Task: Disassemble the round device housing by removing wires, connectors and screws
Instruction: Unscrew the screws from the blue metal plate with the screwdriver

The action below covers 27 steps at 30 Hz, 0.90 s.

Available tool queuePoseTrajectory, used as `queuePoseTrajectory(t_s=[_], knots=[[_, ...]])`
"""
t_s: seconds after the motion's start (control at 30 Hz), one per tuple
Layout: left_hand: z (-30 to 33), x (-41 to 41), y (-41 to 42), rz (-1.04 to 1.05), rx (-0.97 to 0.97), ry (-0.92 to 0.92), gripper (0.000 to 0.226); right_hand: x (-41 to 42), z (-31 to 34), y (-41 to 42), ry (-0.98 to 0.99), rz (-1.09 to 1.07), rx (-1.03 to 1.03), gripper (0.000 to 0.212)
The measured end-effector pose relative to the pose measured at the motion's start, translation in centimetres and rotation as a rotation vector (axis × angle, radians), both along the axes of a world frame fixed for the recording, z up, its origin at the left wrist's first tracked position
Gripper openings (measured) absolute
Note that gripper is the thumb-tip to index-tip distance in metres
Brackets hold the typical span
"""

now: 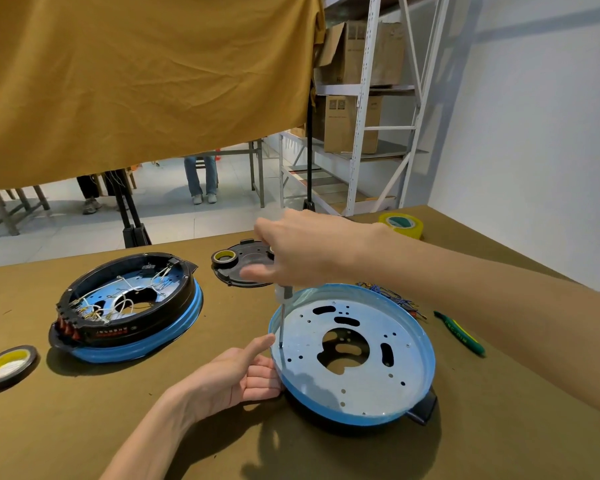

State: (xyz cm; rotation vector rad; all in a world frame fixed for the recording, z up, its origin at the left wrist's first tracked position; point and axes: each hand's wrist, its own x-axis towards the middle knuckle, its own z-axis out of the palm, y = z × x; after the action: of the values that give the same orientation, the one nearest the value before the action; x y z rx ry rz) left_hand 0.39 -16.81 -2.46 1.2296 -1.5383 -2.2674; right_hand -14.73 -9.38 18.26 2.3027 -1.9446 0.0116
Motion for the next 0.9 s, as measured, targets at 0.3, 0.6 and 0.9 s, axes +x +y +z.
queuePoseTrajectory(t_s=[0.3,0.6,0.9], knots=[[-0.2,0.3,-0.5,-0.03,0.057,0.042,0.08,-1.0,0.1,0.0,-0.273,0.119,0.195,0.048],[-0.5,0.4,-0.9,-0.055,0.059,0.043,0.087,-1.1,0.6,-0.9,-0.176,0.035,0.132,0.026],[-0.7,0.4,-1.0,-0.067,0.051,0.041,0.089,-1.1,-0.5,-0.7,0.124,-0.054,-0.076,0.046]])
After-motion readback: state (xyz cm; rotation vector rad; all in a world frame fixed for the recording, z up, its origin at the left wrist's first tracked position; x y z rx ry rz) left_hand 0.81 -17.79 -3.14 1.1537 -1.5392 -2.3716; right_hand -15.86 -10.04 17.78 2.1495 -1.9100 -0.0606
